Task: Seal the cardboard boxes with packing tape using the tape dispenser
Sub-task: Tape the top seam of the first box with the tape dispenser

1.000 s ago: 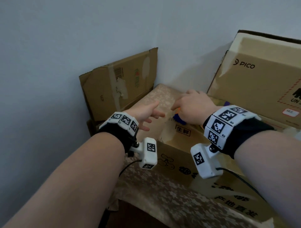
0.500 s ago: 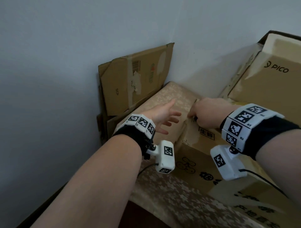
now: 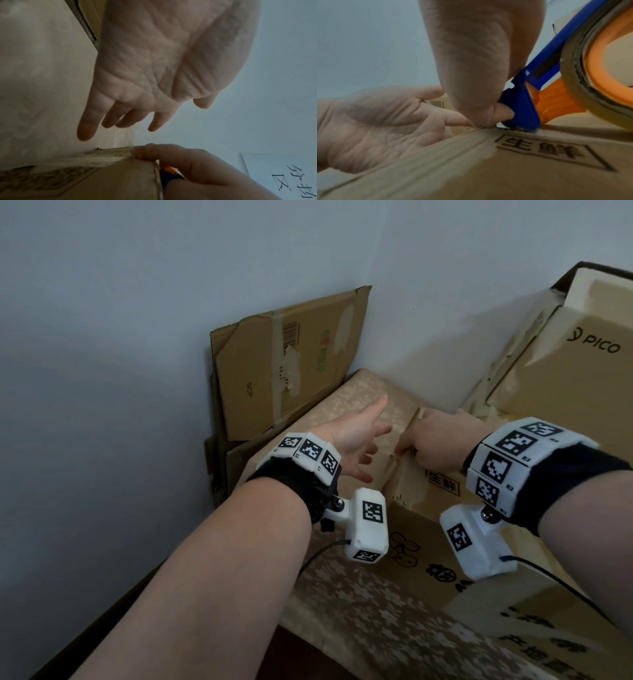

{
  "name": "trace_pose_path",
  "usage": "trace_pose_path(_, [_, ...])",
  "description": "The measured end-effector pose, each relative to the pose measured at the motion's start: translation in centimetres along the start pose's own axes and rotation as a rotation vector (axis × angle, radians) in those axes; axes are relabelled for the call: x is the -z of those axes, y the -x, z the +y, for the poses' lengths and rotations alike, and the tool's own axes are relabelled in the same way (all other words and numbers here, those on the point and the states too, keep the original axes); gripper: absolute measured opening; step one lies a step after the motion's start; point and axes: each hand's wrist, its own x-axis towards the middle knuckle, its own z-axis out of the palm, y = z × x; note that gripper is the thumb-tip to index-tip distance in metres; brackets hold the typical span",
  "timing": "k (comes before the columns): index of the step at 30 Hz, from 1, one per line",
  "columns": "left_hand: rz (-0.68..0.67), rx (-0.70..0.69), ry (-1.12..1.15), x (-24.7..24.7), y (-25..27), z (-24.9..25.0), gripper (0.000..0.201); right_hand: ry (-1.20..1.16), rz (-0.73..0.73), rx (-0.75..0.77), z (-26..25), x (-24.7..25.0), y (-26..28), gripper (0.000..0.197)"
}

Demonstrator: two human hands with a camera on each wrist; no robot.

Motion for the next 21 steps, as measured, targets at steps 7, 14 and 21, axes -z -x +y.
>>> trace_pose_path(7, [0.048,-0.068,-0.087,-0.2,0.2,0.1,0.076,-0.19,0.082,-0.02,0.4,-0.4,0.3,0.063])
trace_pose_path(14, [-0.123,-0.051,-0.176,-2.2,0.8,0.6,0.082,-0.269,0.125,-0.063,0.4,-0.8,0.1,0.076])
trace_pose_path(21, [-0.118,0.074,-0.248,-2.3,0.1,-0.3,0.087,-0.262,0.14,-0.074,0.5,-1.0,-0.1,0.067])
